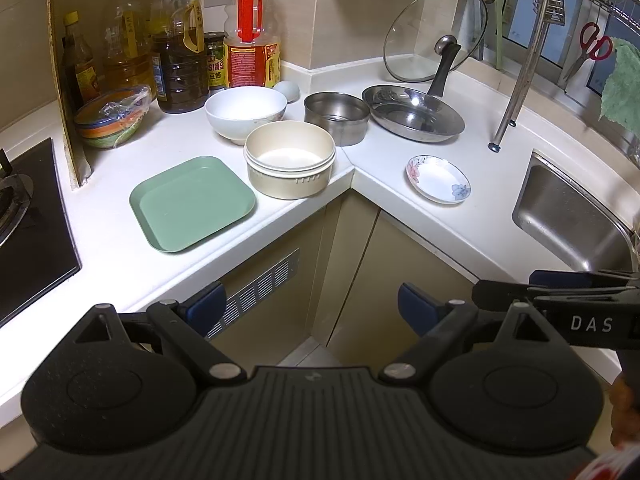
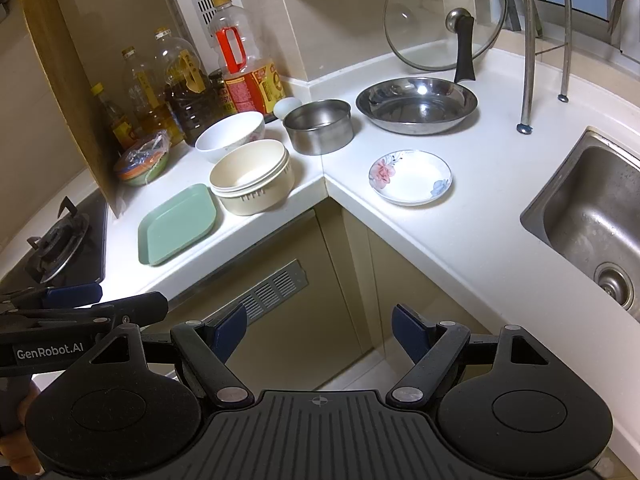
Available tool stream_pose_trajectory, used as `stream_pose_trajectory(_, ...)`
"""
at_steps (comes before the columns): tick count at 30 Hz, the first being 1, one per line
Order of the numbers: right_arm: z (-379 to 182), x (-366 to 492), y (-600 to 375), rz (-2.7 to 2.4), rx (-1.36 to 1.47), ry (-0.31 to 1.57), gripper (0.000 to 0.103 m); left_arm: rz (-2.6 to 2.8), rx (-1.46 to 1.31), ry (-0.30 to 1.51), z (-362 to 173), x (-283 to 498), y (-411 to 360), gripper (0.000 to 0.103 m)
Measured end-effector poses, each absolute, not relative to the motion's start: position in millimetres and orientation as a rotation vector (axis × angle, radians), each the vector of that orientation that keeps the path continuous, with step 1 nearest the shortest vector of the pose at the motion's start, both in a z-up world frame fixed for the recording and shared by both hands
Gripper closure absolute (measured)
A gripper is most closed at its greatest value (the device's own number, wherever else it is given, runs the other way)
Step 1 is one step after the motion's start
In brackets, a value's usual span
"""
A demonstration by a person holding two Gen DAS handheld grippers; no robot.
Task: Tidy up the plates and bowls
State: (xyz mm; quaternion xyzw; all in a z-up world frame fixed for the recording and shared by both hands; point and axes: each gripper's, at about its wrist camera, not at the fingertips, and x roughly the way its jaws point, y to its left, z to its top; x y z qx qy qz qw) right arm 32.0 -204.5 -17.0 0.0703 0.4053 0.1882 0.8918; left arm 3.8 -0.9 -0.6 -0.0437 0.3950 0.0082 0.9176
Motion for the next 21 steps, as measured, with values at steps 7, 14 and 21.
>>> stream_pose_trajectory(7,-16.8,33.5,-203.9,0.392,0.145,0.842,0.023,0.018,-0.091,0.813,-0.2,4.0,-0.7,0.011)
stream_pose_trajectory(14,-17.6,34.9,-201.5,0.391,0.145,0.842,0.023,0.018,-0.093,0.815,-1.0,5.4,-0.6,0.011)
stream_pose_trajectory(21,-18.2,36.8,-202.0,0.393,0.143,0.843,0.023,0.022,-0.103,0.817,-1.8,9.7,5.4,0.011)
